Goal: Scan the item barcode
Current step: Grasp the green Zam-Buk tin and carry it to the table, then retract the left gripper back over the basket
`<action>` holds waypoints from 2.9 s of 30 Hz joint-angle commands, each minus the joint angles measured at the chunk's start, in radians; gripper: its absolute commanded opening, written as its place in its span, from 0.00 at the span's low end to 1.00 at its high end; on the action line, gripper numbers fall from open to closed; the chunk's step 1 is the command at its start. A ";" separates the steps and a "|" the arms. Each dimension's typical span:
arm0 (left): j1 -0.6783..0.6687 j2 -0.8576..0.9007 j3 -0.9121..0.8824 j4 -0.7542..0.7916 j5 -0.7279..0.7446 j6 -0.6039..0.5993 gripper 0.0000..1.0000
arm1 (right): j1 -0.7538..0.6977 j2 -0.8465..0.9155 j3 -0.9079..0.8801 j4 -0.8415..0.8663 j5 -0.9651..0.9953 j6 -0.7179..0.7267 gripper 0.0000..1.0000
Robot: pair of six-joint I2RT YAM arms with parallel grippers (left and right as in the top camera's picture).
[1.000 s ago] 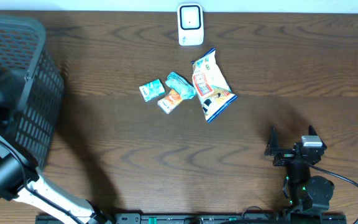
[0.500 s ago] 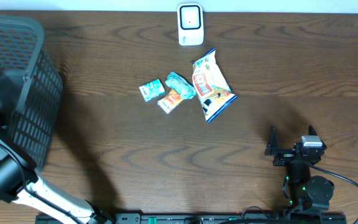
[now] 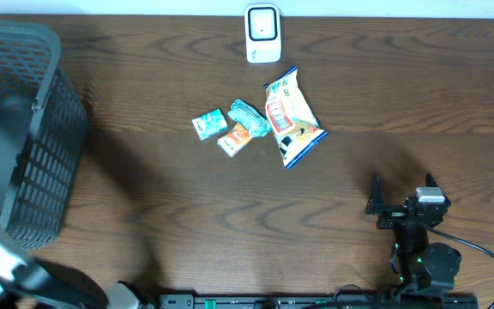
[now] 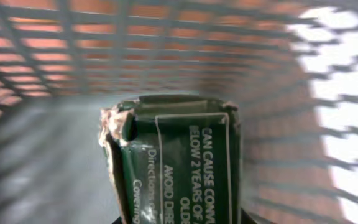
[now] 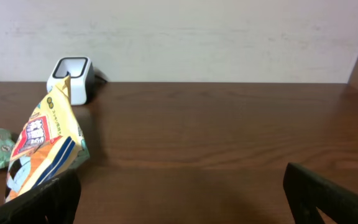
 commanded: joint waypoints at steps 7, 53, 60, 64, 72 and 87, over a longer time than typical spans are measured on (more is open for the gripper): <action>-0.235 -0.253 0.012 0.005 0.476 -0.131 0.08 | -0.008 -0.005 -0.002 -0.004 0.001 0.011 0.99; -0.932 0.049 0.016 -0.190 -0.307 0.134 0.91 | -0.008 -0.005 -0.002 -0.004 0.001 0.011 0.99; -0.819 0.018 0.016 -0.250 -0.303 0.075 0.93 | -0.008 -0.005 -0.002 -0.004 0.001 0.011 0.99; -0.818 0.002 0.017 -0.253 -0.303 0.075 0.93 | -0.008 -0.005 -0.002 -0.004 0.001 0.011 0.99; -0.776 -0.240 0.068 -0.251 -0.304 0.075 0.94 | -0.008 -0.005 -0.002 -0.004 0.001 0.011 0.99; -0.469 -0.441 0.066 -0.435 -0.307 0.071 0.95 | -0.008 -0.005 -0.002 0.000 0.000 0.011 0.99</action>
